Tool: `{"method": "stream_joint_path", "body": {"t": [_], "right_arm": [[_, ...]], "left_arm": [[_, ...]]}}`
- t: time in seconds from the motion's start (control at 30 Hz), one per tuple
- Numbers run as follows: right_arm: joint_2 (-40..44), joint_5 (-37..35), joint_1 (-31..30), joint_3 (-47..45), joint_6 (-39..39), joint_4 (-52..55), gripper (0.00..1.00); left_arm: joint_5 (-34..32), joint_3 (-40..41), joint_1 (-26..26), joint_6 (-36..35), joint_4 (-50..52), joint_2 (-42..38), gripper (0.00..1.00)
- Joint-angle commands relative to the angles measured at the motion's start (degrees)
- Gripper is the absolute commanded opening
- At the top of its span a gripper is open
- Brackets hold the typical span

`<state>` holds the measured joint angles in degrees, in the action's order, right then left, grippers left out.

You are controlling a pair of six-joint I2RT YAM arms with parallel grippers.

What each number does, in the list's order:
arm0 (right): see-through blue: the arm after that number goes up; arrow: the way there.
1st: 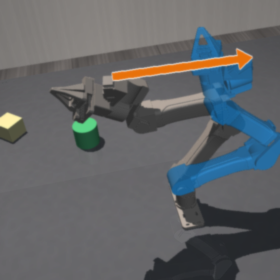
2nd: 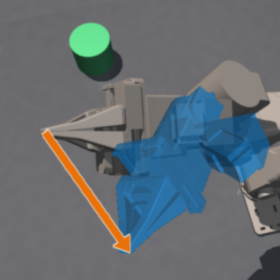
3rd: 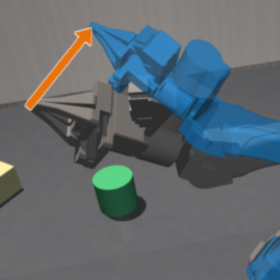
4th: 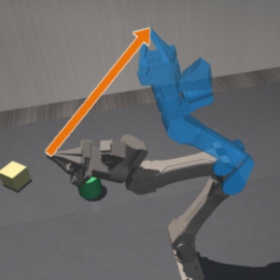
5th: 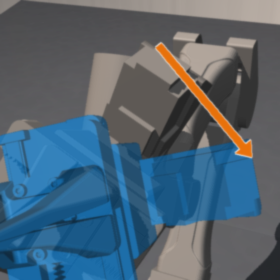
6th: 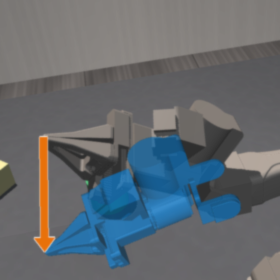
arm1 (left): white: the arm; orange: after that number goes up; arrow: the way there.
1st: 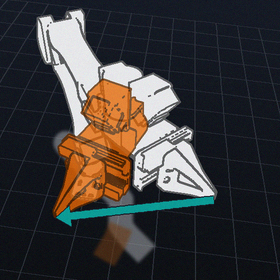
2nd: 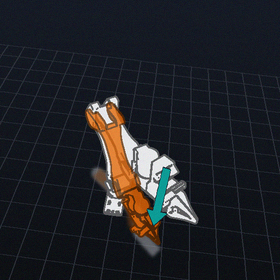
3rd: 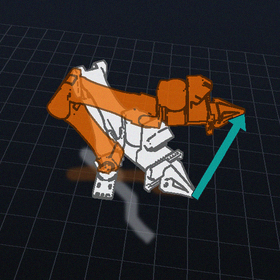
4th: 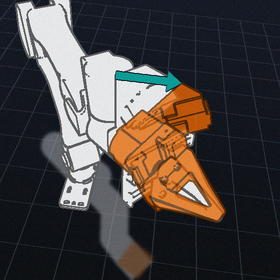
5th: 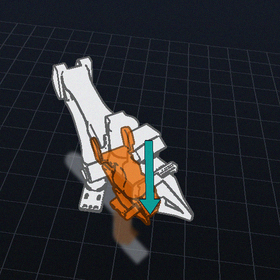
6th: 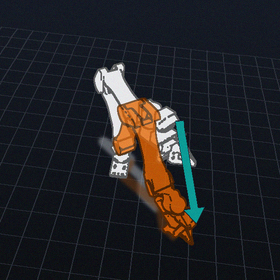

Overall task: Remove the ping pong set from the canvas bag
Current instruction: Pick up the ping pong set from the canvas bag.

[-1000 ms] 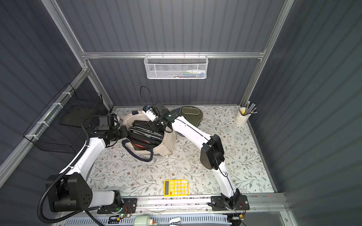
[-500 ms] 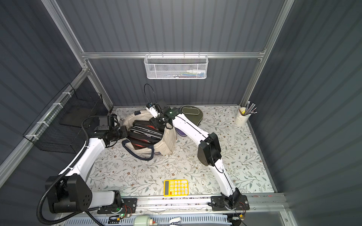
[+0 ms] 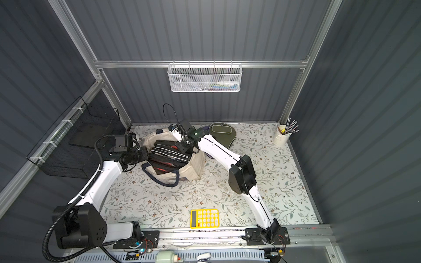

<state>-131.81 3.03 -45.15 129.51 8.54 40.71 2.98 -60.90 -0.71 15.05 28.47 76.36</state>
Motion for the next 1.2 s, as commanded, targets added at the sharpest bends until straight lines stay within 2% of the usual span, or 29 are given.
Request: {"method": "stream_joint_path", "body": {"t": [0.0, 0.37, 0.5, 0.6, 0.87, 1.17], "right_arm": [[-1.9, -2.3, 0.6, 0.1, 0.3, 1.0, 0.36], [-5.0, -1.0, -0.8, 2.3, 1.1, 1.2, 0.35], [-5.3, -0.7, -1.0, 2.2, 1.4, 1.2, 0.2], [-5.1, -1.2, -1.2, 1.8, 1.9, 1.1, 0.0], [0.1, -3.0, -1.7, -2.9, 2.9, -3.0, 0.0], [7.4, -4.2, -3.5, -6.4, 2.7, -5.4, 0.0]], "left_arm": [[1.0, 1.3, 0.0, -0.8, 5.1, -0.5, 0.0], [1.1, 1.3, 0.2, -0.7, 5.0, -0.8, 0.0], [1.2, 1.4, 0.3, -0.7, 4.9, -0.8, 0.0], [1.3, 1.4, 0.3, -0.7, 4.8, -0.9, 0.0], [1.3, 1.4, 0.5, -0.5, 4.2, -1.8, 0.0], [-0.9, 0.3, 0.9, 1.7, 1.1, -6.3, 0.0]]}}
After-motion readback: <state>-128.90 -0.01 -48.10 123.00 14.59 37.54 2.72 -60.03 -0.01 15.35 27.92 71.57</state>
